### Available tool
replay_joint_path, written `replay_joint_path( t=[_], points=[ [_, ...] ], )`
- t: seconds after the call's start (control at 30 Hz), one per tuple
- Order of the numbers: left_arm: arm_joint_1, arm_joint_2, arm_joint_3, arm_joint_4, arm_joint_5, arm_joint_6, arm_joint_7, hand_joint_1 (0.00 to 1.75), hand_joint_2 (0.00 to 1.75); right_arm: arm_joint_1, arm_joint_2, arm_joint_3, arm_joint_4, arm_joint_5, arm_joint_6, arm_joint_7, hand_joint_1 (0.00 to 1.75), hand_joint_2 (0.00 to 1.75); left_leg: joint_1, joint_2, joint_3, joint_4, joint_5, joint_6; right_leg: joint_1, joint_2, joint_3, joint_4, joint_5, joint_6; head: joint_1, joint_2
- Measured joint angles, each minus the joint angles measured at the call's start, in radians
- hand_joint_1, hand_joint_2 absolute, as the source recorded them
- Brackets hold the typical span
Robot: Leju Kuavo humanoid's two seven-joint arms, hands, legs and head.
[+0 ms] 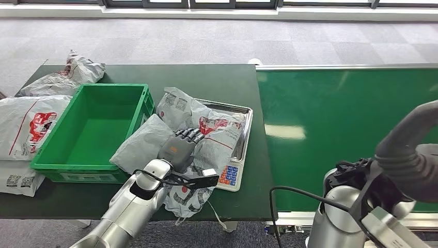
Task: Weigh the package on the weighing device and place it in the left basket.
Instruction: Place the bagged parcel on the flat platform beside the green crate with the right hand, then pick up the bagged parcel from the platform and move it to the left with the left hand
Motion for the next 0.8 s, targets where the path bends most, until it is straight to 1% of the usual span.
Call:
replay_joint_path(
  t=[0.17,0.37,0.43,0.5,0.53,0.6,0.67,0.7,0.73,0.8],
  points=[
    [-0.002,0.000,-0.005,0.016,0.000,0.000,-0.013,1.75,1.75,-0.001,0.000,0.004,0.001,0.008,0.000,0.000,0.00,1.75,-0.001,0.000,0.007,0.000,0.002,0.002,-0.001,0.000,0.007,0.000,0.002,0.001,0.000,0.000],
    [-0.002,0.001,-0.005,0.005,0.003,0.013,-0.031,1.75,1.75,-0.001,0.000,0.009,0.007,0.028,0.001,0.000,0.00,1.75,-0.001,0.000,0.005,0.001,0.013,0.002,-0.001,0.000,-0.001,0.000,0.014,0.002,0.000,0.000],
    [0.004,0.004,-0.004,-0.007,0.014,0.029,-0.049,1.75,1.75,-0.001,0.000,0.009,0.012,0.030,0.001,0.000,0.00,1.75,-0.001,0.000,0.005,0.001,0.012,0.002,-0.001,0.000,-0.002,0.000,0.013,0.002,0.000,0.000],
    [0.018,0.010,0.003,-0.037,0.065,0.068,-0.097,1.75,1.75,0.001,0.000,0.009,0.016,0.027,0.001,0.000,0.00,1.75,-0.001,0.001,0.003,0.001,0.012,0.002,-0.001,0.001,-0.004,0.000,0.013,0.002,0.000,0.000],
    [0.030,0.012,0.012,-0.061,0.117,0.096,-0.138,1.75,1.75,0.002,0.000,0.009,0.017,0.025,0.001,0.000,0.00,1.75,-0.001,0.001,0.001,0.001,0.012,0.002,-0.001,0.002,-0.006,0.001,0.014,0.002,0.000,0.000],
    [0.059,0.016,0.039,-0.126,0.288,0.131,-0.256,1.75,1.75,0.005,0.000,0.009,0.021,0.020,0.001,0.000,0.00,1.75,-0.001,0.003,-0.003,0.001,0.013,0.001,-0.001,0.003,-0.011,0.001,0.015,0.001,0.000,0.000],
    [0.091,0.015,0.084,-0.216,0.531,0.109,-0.400,1.75,1.75,0.008,0.000,0.009,0.027,0.016,0.001,0.000,0.00,1.75,-0.001,0.003,-0.006,0.001,0.014,0.000,-0.001,0.005,-0.016,0.001,0.017,0.001,0.000,0.000],
    [0.105,0.014,0.110,-0.263,0.651,0.089,-0.457,1.75,1.75,0.009,0.000,0.009,0.029,0.014,0.001,0.000,0.00,1.75,-0.001,0.004,-0.007,0.001,0.014,0.000,-0.001,0.006,-0.017,0.001,0.017,0.001,0.000,0.000],
    [0.114,0.012,0.136,-0.304,0.743,0.073,-0.494,1.75,1.75,0.010,0.000,0.009,0.032,0.013,0.001,0.000,0.00,1.75,-0.001,0.004,-0.008,0.001,0.014,0.000,-0.001,0.006,-0.018,0.001,0.017,0.001,0.000,0.000],
    [0.131,0.011,0.177,-0.372,0.863,0.033,-0.529,1.75,1.75,0.010,0.000,0.009,0.036,0.011,0.001,0.000,0.00,1.75,-0.001,0.004,-0.010,0.001,0.014,-0.001,0.000,0.007,-0.020,0.001,0.016,0.001,0.000,0.000]
  ],
)
